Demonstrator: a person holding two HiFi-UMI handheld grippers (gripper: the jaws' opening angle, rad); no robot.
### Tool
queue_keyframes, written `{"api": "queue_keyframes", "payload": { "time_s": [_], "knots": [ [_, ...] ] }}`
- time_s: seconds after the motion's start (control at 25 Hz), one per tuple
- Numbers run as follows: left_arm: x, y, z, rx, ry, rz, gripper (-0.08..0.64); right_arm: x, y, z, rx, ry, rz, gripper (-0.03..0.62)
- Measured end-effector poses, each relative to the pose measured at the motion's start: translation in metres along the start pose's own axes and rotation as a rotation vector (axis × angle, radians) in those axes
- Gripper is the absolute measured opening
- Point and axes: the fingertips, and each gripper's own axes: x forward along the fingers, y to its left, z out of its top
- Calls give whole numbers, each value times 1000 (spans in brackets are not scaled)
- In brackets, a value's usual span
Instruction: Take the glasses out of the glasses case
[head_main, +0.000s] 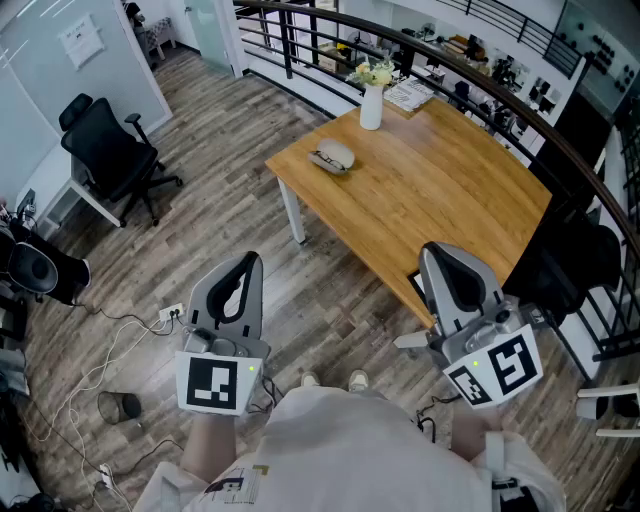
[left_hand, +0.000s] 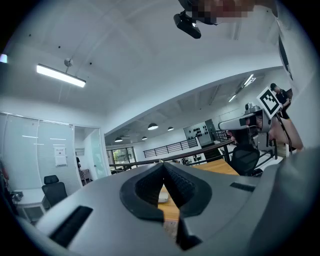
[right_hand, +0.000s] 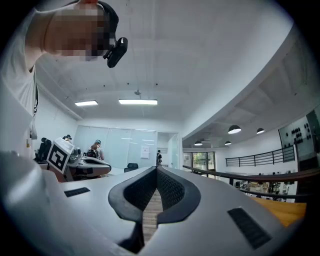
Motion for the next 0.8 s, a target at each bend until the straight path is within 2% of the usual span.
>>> {"api": "queue_keyframes", "payload": {
  "time_s": [0.24, 0.8],
  "knots": [
    [8, -6, -2, 8, 9, 10, 17, -4, -16, 2, 57, -47, -18, 25],
    [21, -6, -6, 11, 29, 29, 17, 6, -22, -11, 45, -11, 22, 25]
  ]
}}
